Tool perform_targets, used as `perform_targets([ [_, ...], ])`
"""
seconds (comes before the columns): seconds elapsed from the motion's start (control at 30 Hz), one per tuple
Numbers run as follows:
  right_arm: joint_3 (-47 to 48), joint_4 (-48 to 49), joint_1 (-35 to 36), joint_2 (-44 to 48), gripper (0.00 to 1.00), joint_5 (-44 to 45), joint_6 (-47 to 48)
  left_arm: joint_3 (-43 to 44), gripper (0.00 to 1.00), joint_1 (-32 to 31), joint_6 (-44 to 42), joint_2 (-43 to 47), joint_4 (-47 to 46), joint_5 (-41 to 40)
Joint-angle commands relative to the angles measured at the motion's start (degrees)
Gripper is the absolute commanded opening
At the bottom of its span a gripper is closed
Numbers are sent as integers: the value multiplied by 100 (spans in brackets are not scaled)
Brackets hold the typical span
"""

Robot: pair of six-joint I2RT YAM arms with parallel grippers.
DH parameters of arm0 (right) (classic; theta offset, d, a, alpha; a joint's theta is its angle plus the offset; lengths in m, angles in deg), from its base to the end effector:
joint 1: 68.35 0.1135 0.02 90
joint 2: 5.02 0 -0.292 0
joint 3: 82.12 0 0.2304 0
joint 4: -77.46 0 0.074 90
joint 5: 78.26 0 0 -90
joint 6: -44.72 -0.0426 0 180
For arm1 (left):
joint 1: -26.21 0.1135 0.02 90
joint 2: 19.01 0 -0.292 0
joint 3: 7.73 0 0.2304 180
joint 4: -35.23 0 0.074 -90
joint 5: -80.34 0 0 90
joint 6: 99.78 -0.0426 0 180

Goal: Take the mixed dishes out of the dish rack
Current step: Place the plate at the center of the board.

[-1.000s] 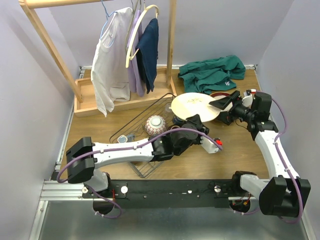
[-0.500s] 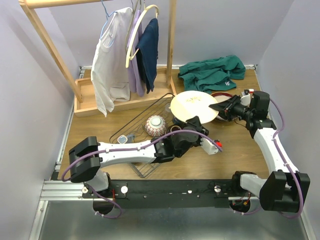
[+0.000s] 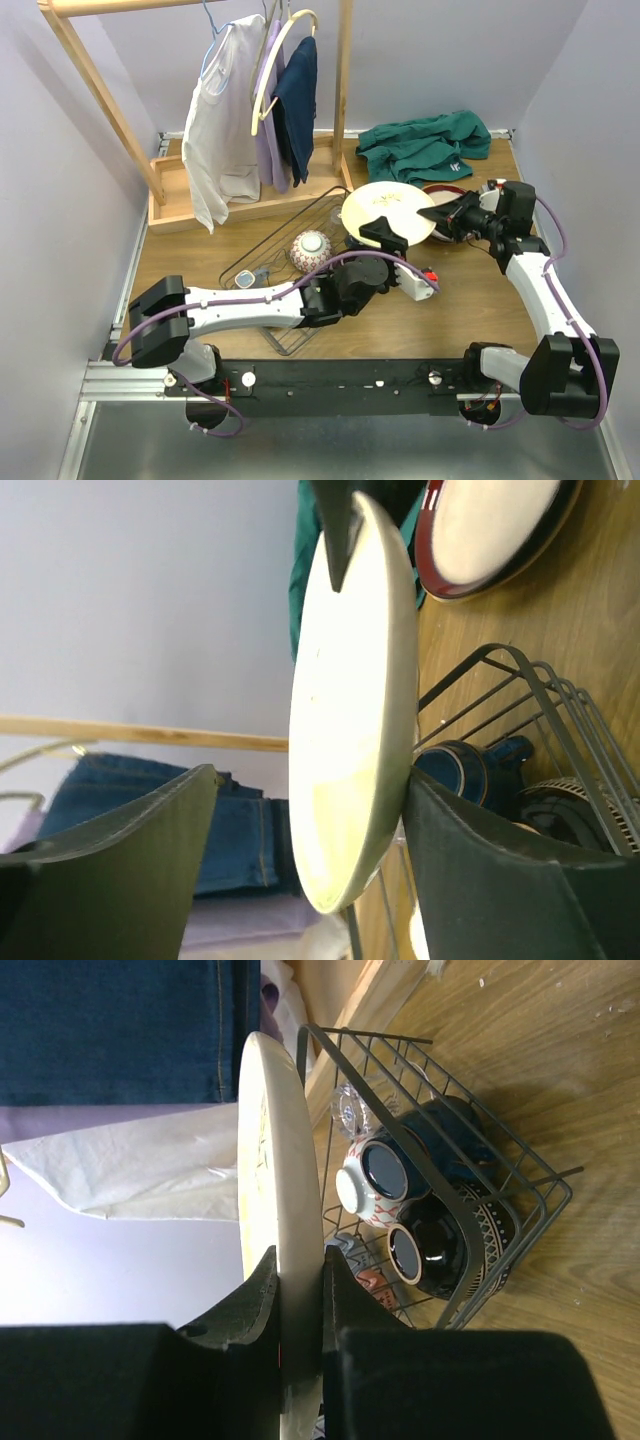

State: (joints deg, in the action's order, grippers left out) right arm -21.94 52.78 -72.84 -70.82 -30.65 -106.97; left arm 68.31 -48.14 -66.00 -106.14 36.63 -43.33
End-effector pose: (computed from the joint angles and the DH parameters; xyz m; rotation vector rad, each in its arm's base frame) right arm 0.2222 0.0114 0.3041 0.7886 2.1042 1.3493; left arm 0.1140 -0.3194 0.3371 1.3807 1.0931 0.2949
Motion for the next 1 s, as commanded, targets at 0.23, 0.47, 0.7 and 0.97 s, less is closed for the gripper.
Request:
perform_targets([
  [0.23, 633, 871, -271, -161, 1, 451, 25, -57, 96, 288, 2166, 1083, 1139, 18],
  [0.47, 757, 906, -912, -293, 1, 723, 210, -417, 99, 929, 3713, 2024, 2159, 800],
  [0.7, 458, 1151, -1563, -433, 1, 1083, 377, -1127, 99, 1861, 5270, 3297, 2793, 1442],
  [0.97, -139, 1723, -1985, -662, 1, 1550, 535, -1902, 99, 3318, 6368, 4388, 3197, 1775],
])
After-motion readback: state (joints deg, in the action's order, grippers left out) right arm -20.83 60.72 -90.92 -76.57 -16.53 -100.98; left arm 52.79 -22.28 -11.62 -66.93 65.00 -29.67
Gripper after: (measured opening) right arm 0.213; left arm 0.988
